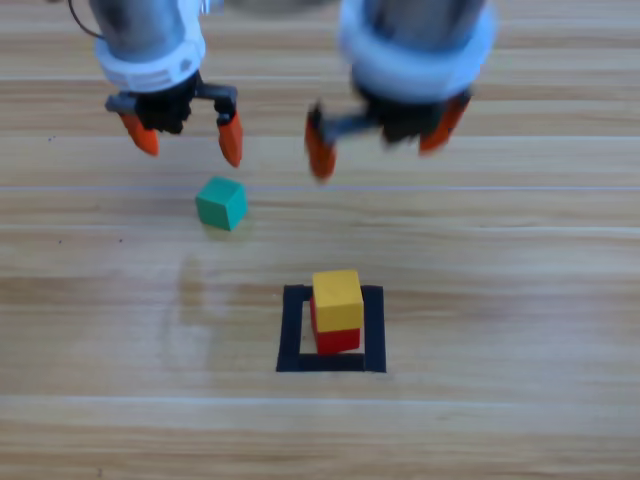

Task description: Stack the blocks in the rectangular block: red at the bottom, yellow in the middle, green on top

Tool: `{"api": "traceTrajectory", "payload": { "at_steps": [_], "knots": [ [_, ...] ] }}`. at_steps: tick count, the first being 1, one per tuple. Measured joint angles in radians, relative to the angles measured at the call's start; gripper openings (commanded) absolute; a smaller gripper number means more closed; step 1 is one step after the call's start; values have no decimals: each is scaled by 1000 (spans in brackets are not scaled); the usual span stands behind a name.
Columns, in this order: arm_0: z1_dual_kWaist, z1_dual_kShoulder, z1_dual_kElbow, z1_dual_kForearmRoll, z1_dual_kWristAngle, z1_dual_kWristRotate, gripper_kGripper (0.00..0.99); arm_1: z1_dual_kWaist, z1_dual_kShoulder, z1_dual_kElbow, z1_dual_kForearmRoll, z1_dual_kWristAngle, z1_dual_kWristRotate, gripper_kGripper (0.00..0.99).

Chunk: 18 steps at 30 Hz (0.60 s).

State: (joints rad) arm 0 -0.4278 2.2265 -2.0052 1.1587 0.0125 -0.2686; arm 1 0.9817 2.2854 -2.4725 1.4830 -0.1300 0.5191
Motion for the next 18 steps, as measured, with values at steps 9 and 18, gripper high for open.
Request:
{"api": "traceTrajectory", "payload": {
  "at_steps": [9, 18],
  "knots": [
    [-6, 139, -36, 0, 3, 0, 971, -124, -432, 940, -681, 265, -338, 983],
    [-34, 182, -94, 0, 3, -1, 954, -199, -855, 1351, -946, 313, -646, 985]
  ]
}}
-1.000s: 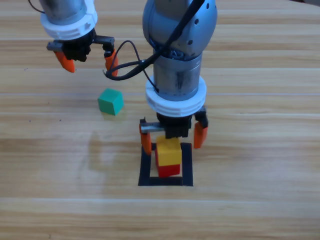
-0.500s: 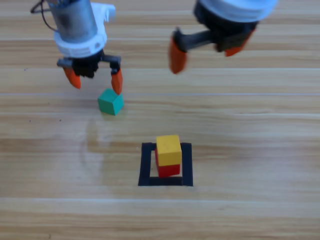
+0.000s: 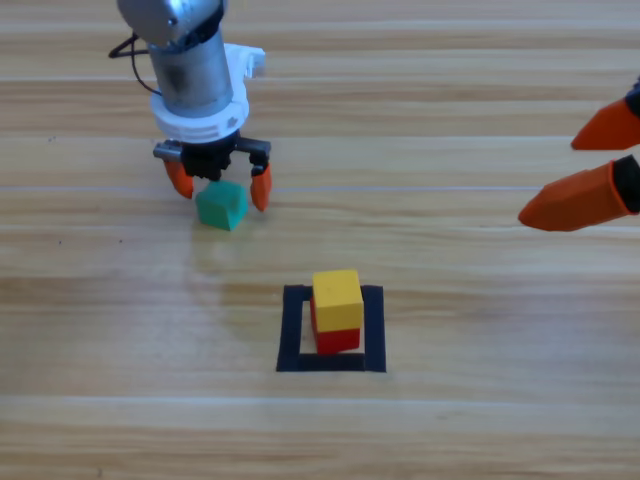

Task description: Stack the blocks in the rectangular block: red at the bottom, yellow in the middle, green on top

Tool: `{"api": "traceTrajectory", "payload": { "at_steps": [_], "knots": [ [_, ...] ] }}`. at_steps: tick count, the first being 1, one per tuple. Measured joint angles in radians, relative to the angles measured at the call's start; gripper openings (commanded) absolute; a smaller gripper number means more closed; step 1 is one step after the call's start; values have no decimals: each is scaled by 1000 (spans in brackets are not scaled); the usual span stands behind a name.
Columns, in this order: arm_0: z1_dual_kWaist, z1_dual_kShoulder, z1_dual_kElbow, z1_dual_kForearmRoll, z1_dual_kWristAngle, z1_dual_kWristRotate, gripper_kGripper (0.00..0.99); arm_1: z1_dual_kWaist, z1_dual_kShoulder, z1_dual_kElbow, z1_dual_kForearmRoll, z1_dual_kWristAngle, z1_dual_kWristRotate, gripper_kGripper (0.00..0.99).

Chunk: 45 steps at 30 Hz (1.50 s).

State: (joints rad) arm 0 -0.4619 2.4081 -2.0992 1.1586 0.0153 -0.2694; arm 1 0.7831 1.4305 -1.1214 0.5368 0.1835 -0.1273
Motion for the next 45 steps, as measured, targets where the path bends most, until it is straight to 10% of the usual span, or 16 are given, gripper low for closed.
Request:
{"api": "traceTrajectory", "payload": {
  "at_steps": [16, 23, 45],
  "knots": [
    [-8, 29, -5, 0, 0, -4, 644, -3, 93, 13, 0, -55, 7, 985],
    [-9, 30, -5, 0, 5, -4, 0, -3, 93, 13, 0, -55, 20, 985],
    [-165, -159, -141, 246, 54, -403, 0, -3, 93, 13, 0, -55, 32, 985]
  ]
}}
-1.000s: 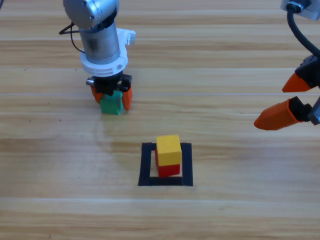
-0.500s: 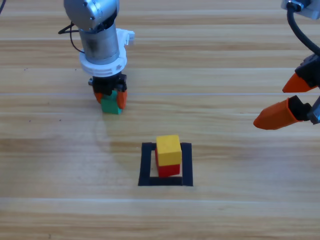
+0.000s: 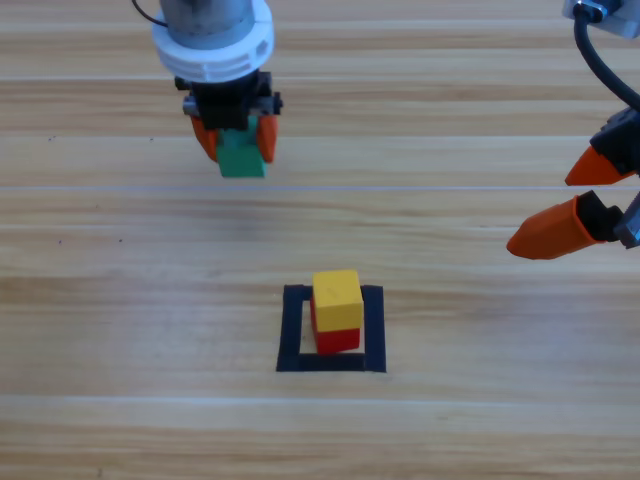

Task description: Stack the blocks in the rectangular block: red at the bottom, yellow in the middle, green on top

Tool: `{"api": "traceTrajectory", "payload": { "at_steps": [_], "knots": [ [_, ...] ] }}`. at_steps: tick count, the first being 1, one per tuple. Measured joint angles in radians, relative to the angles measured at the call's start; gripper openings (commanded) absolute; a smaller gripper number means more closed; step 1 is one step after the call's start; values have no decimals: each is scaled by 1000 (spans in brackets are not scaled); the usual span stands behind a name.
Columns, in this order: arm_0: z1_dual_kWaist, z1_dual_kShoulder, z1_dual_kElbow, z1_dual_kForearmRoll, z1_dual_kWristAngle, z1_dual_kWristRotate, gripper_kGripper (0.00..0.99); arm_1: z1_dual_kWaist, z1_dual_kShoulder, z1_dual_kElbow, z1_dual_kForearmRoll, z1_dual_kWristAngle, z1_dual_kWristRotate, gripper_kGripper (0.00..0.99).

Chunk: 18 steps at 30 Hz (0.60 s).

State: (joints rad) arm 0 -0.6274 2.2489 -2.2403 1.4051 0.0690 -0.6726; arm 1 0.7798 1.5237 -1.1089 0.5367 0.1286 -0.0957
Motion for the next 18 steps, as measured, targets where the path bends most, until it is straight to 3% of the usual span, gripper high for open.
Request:
{"api": "traceTrajectory", "payload": {
  "at_steps": [10, 18],
  "knots": [
    [-184, -36, 112, 2, 0, -193, 0, 0, 0, 0, 0, 0, 0, 985],
    [-223, -36, 114, 2, 0, -202, 0, 0, 0, 0, 0, -5, 3, 985]
  ]
}}
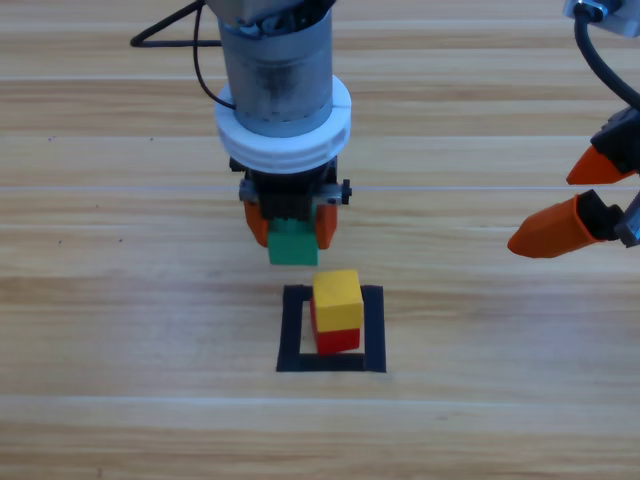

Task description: Stack the blocks in the rectangular block: red at the bottom, yellow in the middle, green on top

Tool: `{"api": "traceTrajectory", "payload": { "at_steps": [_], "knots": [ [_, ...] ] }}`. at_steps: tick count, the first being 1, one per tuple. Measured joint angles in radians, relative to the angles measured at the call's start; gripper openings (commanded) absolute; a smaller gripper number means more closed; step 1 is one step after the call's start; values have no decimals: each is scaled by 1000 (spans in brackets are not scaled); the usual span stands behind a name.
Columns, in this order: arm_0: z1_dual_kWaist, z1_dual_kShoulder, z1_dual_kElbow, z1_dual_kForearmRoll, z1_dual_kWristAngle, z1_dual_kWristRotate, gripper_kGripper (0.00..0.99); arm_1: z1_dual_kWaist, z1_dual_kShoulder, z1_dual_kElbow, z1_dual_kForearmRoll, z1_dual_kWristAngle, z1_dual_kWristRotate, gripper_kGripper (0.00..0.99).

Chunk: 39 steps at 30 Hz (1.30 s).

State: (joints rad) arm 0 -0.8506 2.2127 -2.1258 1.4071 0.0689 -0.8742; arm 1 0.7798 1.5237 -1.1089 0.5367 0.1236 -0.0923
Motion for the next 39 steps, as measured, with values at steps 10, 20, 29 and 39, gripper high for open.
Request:
{"api": "traceTrajectory", "payload": {
  "at_steps": [10, 20, 29, 39],
  "knots": [
    [-13, 17, -19, 0, -9, 0, 0, 0, 0, 0, 0, -5, 0, 985],
    [-23, 48, -41, 0, -36, -14, 0, 0, 0, 0, 0, -5, 0, 986],
    [-49, 61, -65, 0, -41, -35, 0, 0, 0, 0, 0, -5, 0, 986],
    [-55, 80, -66, 0, -41, -36, 0, 0, 16, 0, 0, -3, 0, 986]
  ]
}}
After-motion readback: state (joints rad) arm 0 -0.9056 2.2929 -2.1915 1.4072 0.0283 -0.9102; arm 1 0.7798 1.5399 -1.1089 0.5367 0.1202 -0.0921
